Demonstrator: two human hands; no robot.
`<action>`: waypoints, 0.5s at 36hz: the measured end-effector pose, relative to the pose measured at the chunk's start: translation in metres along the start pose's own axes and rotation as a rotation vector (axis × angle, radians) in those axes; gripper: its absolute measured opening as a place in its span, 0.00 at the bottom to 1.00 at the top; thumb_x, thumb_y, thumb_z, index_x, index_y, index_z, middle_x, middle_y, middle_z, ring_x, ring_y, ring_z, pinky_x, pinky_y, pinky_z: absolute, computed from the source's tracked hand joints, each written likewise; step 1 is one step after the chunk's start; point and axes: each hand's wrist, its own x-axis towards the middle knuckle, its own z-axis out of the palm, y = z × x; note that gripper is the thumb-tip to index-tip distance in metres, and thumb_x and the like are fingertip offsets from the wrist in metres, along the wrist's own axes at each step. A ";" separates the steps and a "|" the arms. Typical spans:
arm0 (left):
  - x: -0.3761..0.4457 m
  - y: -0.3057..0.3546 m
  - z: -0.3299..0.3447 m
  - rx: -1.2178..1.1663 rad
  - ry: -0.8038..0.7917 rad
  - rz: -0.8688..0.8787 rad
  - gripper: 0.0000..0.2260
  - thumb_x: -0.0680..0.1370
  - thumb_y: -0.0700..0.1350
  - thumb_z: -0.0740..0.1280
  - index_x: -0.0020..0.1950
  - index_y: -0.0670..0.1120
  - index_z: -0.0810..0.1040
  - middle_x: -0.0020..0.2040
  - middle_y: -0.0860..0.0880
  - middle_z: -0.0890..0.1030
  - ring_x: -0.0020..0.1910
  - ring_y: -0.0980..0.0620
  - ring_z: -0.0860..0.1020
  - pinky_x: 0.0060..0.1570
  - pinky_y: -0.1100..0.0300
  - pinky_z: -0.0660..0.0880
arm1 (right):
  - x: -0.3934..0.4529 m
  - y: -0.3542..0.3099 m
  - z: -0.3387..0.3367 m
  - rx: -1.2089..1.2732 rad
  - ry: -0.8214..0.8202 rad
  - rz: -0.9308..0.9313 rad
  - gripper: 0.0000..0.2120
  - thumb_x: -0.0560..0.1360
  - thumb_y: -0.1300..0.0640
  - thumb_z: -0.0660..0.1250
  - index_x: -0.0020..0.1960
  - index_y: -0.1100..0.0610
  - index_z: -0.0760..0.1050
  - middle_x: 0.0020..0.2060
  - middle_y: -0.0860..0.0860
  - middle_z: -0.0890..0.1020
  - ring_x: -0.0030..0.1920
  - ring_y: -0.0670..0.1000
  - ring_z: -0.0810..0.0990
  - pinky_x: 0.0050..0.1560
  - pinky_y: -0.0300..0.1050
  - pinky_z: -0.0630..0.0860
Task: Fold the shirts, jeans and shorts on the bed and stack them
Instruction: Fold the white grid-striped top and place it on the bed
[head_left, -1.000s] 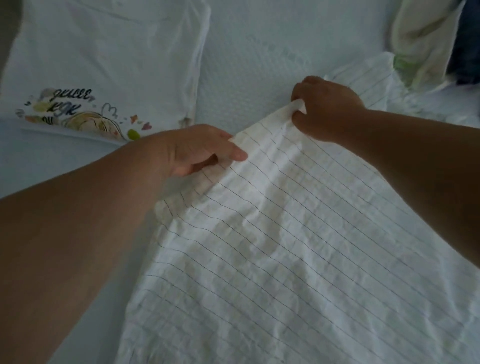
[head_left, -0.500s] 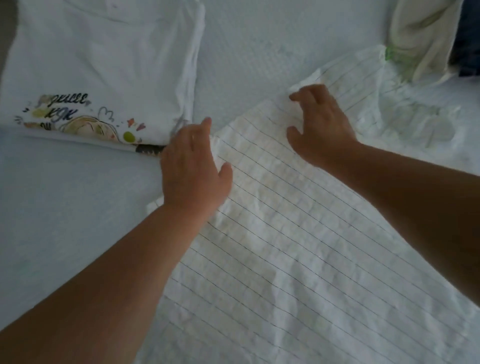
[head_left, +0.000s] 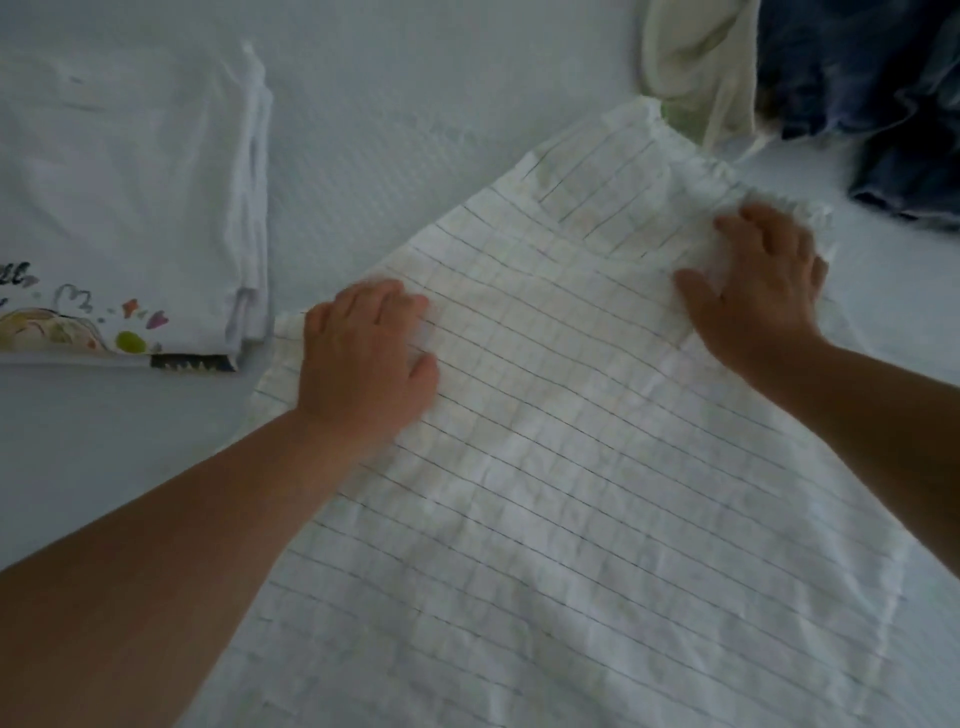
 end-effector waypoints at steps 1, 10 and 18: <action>0.010 0.008 -0.002 -0.034 0.022 -0.013 0.21 0.69 0.44 0.68 0.61 0.42 0.76 0.62 0.40 0.75 0.61 0.39 0.72 0.58 0.46 0.66 | 0.003 0.002 -0.001 0.034 0.041 0.068 0.27 0.74 0.47 0.64 0.70 0.56 0.64 0.70 0.54 0.63 0.70 0.56 0.58 0.70 0.52 0.52; 0.131 0.090 -0.004 -0.296 -0.102 -0.114 0.28 0.76 0.50 0.64 0.73 0.45 0.61 0.71 0.45 0.66 0.67 0.45 0.68 0.62 0.55 0.65 | 0.061 0.029 -0.025 0.402 -0.082 0.698 0.28 0.75 0.51 0.60 0.73 0.56 0.59 0.70 0.57 0.65 0.66 0.58 0.67 0.65 0.52 0.64; 0.176 0.120 0.007 -0.354 -0.129 -0.393 0.15 0.73 0.44 0.67 0.57 0.39 0.77 0.51 0.44 0.82 0.50 0.46 0.80 0.37 0.60 0.71 | 0.060 0.077 -0.038 0.378 -0.439 0.537 0.26 0.73 0.56 0.66 0.70 0.56 0.67 0.61 0.57 0.71 0.52 0.56 0.71 0.49 0.45 0.68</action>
